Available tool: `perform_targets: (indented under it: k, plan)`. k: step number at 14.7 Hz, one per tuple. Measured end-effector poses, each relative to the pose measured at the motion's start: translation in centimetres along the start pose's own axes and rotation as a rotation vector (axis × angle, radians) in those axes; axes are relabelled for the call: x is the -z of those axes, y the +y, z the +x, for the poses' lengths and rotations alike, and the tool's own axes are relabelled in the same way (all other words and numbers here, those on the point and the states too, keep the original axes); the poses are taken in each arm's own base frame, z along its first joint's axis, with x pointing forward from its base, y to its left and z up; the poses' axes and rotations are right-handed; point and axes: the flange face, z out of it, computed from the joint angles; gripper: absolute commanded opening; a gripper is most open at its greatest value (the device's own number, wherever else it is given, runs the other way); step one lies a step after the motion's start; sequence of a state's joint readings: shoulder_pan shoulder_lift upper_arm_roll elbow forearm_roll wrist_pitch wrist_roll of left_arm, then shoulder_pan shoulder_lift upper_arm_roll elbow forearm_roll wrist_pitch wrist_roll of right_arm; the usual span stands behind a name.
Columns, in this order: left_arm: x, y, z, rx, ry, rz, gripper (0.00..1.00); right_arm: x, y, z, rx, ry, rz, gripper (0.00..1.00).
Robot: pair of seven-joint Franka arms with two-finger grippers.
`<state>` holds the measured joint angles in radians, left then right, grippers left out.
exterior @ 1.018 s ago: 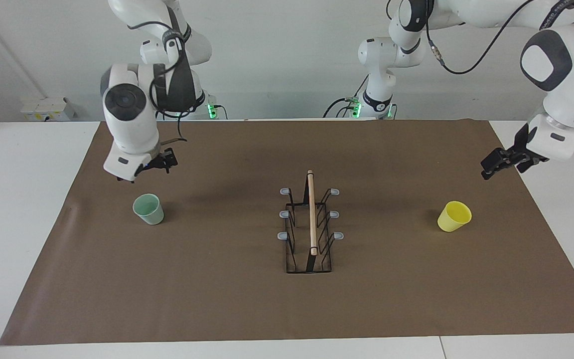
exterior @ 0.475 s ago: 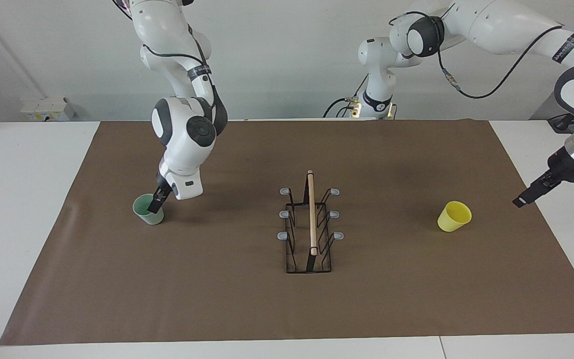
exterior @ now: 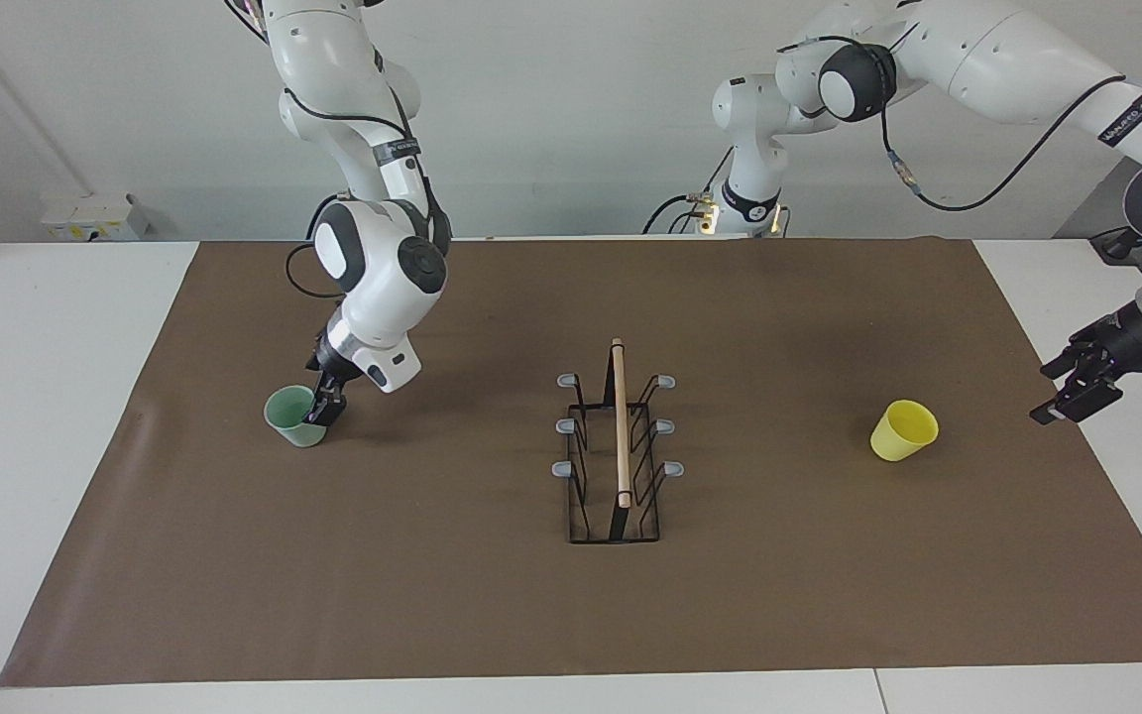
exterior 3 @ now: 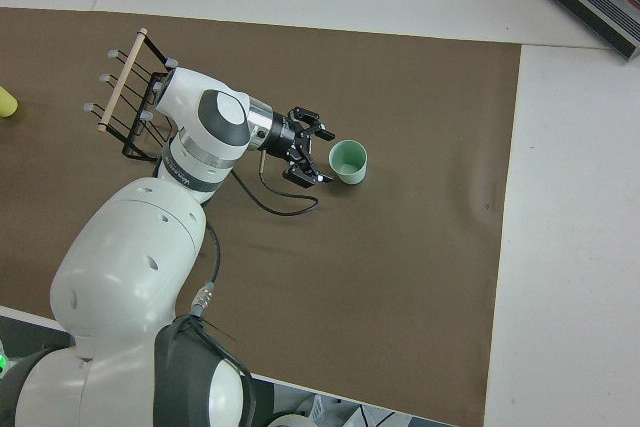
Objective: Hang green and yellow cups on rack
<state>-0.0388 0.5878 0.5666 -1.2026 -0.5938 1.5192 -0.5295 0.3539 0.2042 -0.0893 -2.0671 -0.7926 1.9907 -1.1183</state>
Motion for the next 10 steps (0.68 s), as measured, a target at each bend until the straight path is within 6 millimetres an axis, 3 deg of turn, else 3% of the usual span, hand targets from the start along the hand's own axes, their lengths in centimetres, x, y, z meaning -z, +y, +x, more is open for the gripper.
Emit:
perform_targets:
  k: [6,10]
  plan:
    - [-5.3,-6.0,3.5,0.269,-0.188,-0.125,1.0,-1.2,-0.9,2.8,0.06,-0.09,-0.012,1.0]
    - [-7.3,-6.3,4.1,0.528,-0.245,-0.222,1.0,-2.6,-1.4,5.6,0.009,-0.167,-0.006,1.0]
